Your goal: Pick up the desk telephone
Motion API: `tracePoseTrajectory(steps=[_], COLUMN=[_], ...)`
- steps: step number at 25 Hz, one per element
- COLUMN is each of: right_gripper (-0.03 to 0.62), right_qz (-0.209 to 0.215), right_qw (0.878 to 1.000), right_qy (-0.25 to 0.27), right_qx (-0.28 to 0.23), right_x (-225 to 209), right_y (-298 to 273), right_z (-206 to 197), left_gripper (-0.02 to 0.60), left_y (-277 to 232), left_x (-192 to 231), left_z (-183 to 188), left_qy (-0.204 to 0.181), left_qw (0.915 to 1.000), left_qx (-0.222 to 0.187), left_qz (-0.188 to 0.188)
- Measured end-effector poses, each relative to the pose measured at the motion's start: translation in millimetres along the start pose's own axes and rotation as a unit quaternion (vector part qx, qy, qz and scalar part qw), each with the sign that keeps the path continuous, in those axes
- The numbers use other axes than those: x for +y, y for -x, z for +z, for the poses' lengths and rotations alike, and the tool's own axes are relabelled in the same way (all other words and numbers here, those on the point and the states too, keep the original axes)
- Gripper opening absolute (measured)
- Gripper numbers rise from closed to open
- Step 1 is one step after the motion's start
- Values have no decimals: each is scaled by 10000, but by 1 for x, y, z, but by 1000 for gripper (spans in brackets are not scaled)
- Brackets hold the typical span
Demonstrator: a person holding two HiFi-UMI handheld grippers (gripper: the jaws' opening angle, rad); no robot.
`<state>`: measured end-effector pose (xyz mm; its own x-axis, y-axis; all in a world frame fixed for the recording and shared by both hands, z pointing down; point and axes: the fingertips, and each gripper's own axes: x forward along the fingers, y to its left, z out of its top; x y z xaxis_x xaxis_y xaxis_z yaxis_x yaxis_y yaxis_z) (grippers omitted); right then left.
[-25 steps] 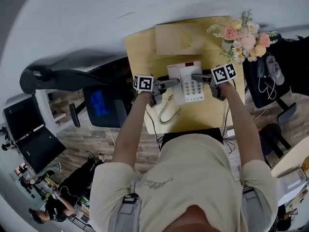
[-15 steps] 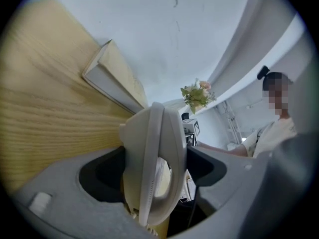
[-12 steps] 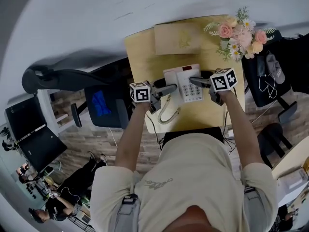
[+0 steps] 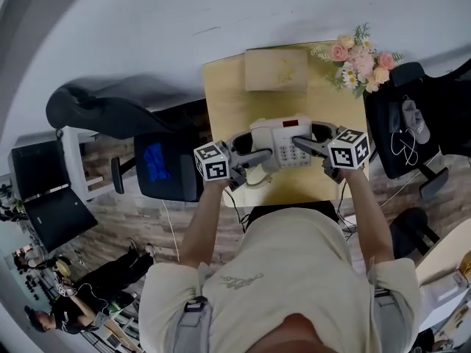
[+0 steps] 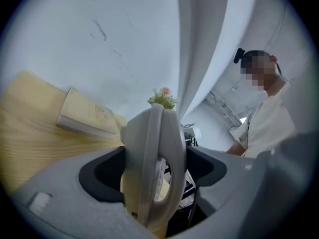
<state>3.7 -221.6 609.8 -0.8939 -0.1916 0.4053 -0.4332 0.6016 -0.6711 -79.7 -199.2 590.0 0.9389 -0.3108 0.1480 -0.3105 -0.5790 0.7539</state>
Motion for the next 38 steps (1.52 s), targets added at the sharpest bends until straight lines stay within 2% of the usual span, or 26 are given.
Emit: tracePoseTrajectory(steps=[5,10,15,22,31,38], right_gripper=[250,250,250,250,250,250], right_qz=[-216,-186,-156,-251,-219,-310], right_qw=[9932,9884,9827,9692,9529,9445], right_qy=[887,1063,1375,1980,2444,2684], right_qx=[-722,-1069,-1228,-1444,-1782,-1868], right_x=[50,88,122,157,197,221], right_y=[35,62,83,108,136,147], right_z=[40,65,88,123,153,152], left_gripper=[380,380,380,380,380,380], left_y=[11,21,28,31,38,45], left_x=[-55,-102,-142,-180,-229,-251], left_z=[32,65,91,118,150,147], left_qy=[-480,-999,-1539,-2037,-2744,-2890], left_qw=[9968,9888,9810,9719,9529,9483], left_qx=[-623,-1093,-1152,-1137,-1239,-1237], left_qz=[-127,-211,-278,-321,-381,-440])
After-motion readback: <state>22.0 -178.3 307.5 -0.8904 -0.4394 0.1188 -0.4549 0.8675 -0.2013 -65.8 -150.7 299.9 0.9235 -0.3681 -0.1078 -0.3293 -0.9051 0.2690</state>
